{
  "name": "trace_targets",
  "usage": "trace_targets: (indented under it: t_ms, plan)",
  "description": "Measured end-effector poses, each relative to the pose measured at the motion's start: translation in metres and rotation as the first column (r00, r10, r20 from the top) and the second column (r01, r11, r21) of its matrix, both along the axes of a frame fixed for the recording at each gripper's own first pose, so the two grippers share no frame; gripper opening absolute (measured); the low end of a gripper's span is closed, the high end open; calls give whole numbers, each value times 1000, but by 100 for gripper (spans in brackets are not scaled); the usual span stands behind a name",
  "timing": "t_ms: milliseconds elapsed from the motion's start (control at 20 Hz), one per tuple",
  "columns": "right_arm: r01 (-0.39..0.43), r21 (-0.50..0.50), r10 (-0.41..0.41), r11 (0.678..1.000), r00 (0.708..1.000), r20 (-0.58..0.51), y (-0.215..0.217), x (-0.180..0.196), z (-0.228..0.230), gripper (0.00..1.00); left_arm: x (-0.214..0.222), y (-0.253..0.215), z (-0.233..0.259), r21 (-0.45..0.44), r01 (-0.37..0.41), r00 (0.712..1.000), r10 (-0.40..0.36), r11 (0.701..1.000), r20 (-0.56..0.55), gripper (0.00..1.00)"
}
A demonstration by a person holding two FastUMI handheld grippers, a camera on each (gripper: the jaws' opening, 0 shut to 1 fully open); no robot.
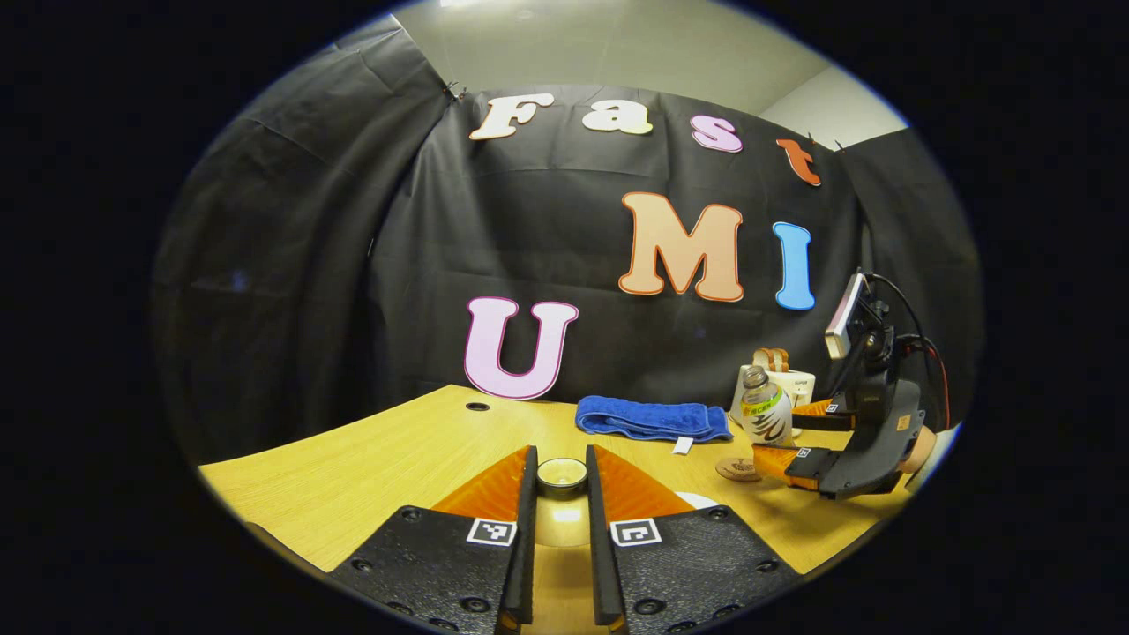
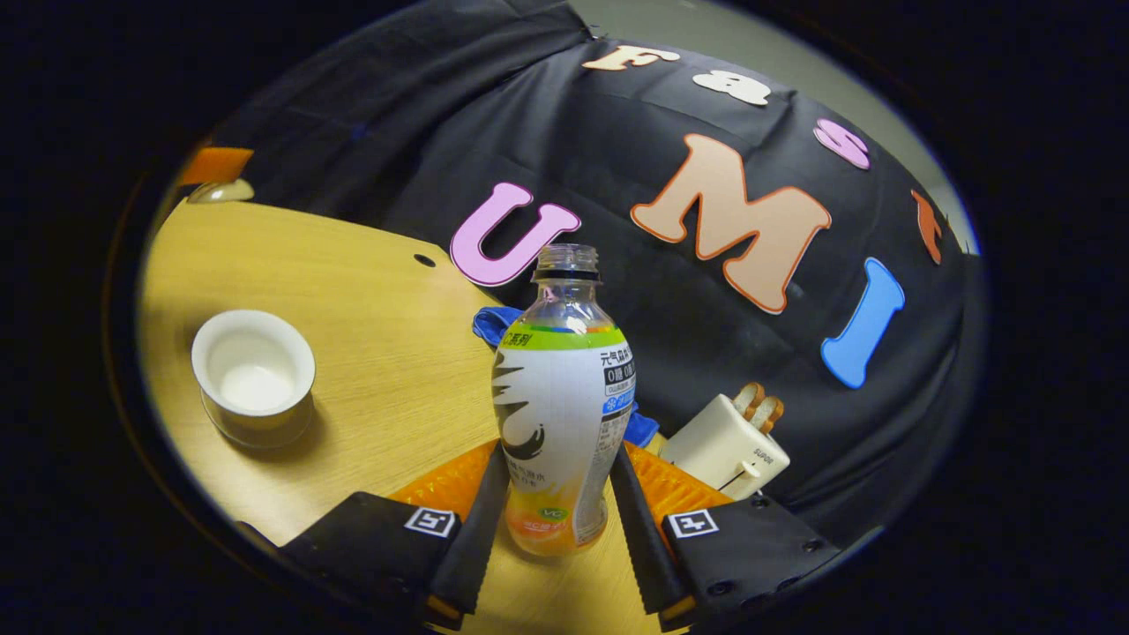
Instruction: Open the teacup lid with one hand, grasp the water bottle and pour water into the teacup with the other hand; after pouring, place the water bottle on the coaster and then close the teacup lid.
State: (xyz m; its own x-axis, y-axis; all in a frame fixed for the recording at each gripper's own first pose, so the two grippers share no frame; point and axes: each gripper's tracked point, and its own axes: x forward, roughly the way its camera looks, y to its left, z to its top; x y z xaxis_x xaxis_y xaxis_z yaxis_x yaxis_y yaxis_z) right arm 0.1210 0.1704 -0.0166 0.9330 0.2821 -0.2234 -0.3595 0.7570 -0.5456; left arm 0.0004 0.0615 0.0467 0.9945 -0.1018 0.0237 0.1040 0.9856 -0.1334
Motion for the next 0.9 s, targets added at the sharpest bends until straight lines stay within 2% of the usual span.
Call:
trace_targets:
  t_ms: [100, 200, 350, 500, 550, 900]
  plan:
    - [20, 64, -18, 998, 1000, -19, -5, 9, 1, 70, 0, -2, -1, -2, 4, 1000, -4, 1000, -4, 24]
    - [42, 127, -39, 991, 999, -26, -8, 21, 5, 74, 0, -4, -1, -6, 10, 1000, -10, 1000, -5, 24]
    - [78, 222, -69, 972, 996, -50, -13, 39, 3, 72, 0, -5, -1, -8, 15, 1000, -15, 1000, -6, 24]
    - [114, 312, -86, 943, 991, -101, -14, 51, -4, 70, 0, -4, 0, -3, 13, 1000, -13, 1000, -3, 24]
    - [125, 335, -91, 934, 989, -114, -15, 54, -4, 74, 0, -4, 1, -2, 12, 1000, -12, 1000, -1, 24]
    - [196, 470, -138, 860, 978, -154, -26, 74, -6, 71, 0, -9, -1, -12, 26, 1000, -26, 1000, -9, 24]
